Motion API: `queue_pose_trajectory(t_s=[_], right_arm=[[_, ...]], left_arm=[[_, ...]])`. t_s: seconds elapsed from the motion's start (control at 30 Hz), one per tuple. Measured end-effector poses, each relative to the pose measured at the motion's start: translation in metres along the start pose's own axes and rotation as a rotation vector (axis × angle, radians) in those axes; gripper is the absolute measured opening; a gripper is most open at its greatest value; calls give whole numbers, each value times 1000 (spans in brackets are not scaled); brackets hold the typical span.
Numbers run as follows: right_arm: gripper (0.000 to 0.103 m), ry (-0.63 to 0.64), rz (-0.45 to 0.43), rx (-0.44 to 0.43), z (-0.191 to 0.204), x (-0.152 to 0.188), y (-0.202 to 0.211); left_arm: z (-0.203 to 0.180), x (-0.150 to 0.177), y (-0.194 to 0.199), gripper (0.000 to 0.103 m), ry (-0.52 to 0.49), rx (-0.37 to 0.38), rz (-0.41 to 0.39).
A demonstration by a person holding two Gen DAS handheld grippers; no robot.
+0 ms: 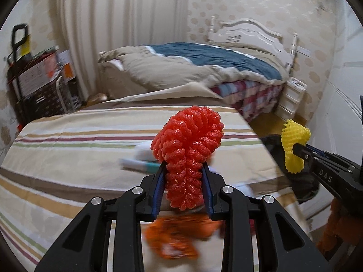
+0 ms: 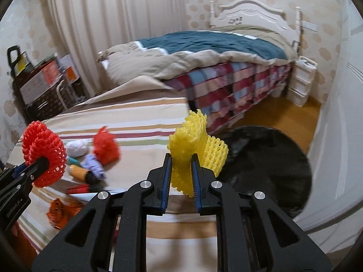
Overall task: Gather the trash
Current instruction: 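Carry both nets over the black bin and open both tools to drop them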
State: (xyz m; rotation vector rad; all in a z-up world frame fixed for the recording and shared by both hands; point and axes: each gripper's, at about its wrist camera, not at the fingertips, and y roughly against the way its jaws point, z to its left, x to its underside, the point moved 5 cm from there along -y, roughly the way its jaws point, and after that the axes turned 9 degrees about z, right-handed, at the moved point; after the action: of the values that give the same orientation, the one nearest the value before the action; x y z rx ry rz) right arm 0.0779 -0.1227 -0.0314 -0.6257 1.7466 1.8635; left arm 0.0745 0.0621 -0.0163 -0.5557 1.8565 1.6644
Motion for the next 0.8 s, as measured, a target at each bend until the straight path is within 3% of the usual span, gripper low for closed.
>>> queue_pose_trajectory(t_s=[0.37,0.8], right_arm=[[17,-109,-8,92,-90,3,-2],[17,-174,40,119,-150,8,-33]], left_arm=[[-94,-16,-22,31,-144,77,-11],[-178,-30,-83,31,-242,96,39]])
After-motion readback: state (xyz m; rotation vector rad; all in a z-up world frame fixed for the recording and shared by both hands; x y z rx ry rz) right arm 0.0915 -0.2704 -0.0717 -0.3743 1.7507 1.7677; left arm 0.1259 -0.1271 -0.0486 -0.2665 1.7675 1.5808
